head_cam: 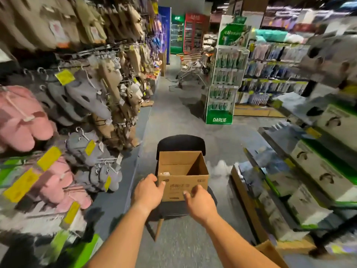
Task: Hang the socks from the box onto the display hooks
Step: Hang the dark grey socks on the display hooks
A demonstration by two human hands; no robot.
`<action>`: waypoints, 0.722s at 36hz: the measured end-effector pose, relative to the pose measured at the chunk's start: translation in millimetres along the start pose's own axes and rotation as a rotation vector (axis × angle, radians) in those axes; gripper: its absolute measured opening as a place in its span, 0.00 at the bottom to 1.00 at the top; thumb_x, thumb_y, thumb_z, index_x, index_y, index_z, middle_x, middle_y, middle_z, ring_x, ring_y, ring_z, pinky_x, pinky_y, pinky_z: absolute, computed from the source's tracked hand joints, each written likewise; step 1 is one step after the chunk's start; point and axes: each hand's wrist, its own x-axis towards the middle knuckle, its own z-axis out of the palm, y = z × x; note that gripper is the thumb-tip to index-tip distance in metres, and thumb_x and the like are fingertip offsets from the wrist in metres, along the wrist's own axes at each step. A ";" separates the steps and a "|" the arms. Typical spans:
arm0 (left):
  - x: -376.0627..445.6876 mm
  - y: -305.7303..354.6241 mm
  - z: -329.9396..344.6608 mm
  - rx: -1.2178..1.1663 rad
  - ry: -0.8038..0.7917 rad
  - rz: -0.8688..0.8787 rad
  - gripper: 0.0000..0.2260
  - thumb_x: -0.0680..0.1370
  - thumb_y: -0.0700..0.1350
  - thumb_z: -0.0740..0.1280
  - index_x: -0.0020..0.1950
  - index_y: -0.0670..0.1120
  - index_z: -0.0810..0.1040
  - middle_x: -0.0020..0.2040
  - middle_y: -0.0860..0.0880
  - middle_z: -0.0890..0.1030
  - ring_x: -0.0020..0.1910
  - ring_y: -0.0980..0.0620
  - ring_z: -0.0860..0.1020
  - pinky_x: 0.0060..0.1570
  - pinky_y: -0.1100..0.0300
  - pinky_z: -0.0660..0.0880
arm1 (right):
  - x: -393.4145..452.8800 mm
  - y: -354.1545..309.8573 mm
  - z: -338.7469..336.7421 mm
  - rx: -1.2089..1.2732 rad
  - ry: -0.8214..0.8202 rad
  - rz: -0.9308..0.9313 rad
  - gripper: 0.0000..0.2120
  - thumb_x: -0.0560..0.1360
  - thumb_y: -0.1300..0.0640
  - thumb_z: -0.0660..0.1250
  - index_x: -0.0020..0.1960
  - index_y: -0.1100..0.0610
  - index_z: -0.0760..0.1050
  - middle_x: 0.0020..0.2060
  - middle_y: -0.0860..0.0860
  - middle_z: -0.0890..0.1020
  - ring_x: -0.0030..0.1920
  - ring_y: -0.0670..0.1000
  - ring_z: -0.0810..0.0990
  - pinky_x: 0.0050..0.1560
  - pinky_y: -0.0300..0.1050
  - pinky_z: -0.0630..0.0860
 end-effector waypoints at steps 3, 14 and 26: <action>52.8 10.2 0.8 0.013 -0.036 -0.007 0.15 0.82 0.55 0.64 0.62 0.47 0.77 0.59 0.47 0.82 0.59 0.44 0.78 0.46 0.57 0.69 | 51.0 -11.2 3.4 0.016 -0.018 0.030 0.16 0.80 0.44 0.61 0.62 0.52 0.71 0.58 0.51 0.81 0.57 0.54 0.81 0.57 0.49 0.78; 214.5 10.5 38.1 0.032 -0.122 -0.143 0.16 0.82 0.54 0.64 0.65 0.47 0.75 0.63 0.45 0.80 0.62 0.43 0.77 0.52 0.57 0.70 | 236.1 -36.4 36.6 -0.122 -0.183 0.009 0.18 0.82 0.47 0.60 0.62 0.60 0.72 0.59 0.58 0.81 0.59 0.59 0.79 0.56 0.47 0.74; 347.5 -25.5 99.6 0.051 -0.125 -0.327 0.19 0.82 0.57 0.62 0.68 0.48 0.74 0.66 0.44 0.79 0.65 0.41 0.76 0.61 0.54 0.73 | 418.7 -18.3 117.4 -0.298 -0.430 0.080 0.23 0.83 0.45 0.57 0.68 0.62 0.70 0.64 0.60 0.77 0.64 0.59 0.75 0.60 0.47 0.71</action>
